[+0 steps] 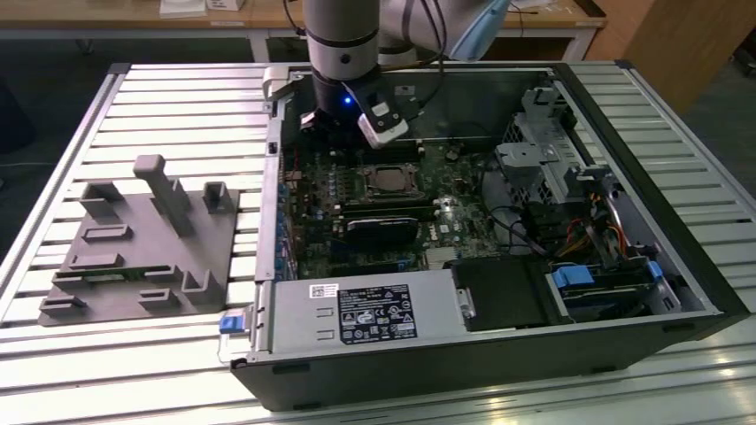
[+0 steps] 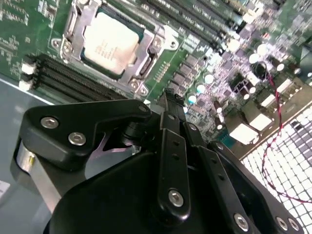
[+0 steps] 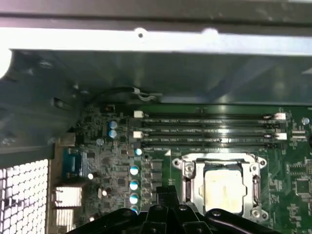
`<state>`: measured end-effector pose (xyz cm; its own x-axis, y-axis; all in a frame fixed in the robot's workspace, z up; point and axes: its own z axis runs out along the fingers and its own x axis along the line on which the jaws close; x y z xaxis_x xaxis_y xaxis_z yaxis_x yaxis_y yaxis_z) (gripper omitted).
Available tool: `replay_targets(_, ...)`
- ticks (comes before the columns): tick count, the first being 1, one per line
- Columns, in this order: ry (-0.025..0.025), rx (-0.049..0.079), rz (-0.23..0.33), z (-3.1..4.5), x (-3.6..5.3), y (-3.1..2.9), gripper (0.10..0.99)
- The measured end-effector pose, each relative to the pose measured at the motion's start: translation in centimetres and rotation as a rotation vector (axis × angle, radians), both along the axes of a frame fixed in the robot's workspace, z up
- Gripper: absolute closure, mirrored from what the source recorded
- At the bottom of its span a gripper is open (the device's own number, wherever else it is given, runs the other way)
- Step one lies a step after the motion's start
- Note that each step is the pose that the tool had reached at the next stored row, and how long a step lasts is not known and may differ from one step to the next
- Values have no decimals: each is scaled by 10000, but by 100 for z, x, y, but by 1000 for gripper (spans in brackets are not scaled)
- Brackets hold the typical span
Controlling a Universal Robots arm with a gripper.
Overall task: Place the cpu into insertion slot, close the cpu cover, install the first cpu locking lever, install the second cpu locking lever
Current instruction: 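Install the first cpu locking lever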
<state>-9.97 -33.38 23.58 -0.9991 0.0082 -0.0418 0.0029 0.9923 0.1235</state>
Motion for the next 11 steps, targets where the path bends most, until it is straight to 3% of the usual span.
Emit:
replay_targets(4, -3, 425, 0, 0, -35, 0, 980)
replay_targets(9, -6, 1273, -1, 0, -44, -4, 980)
replay_targets(11, -5, 1551, 0, 0, -44, -5, 980)
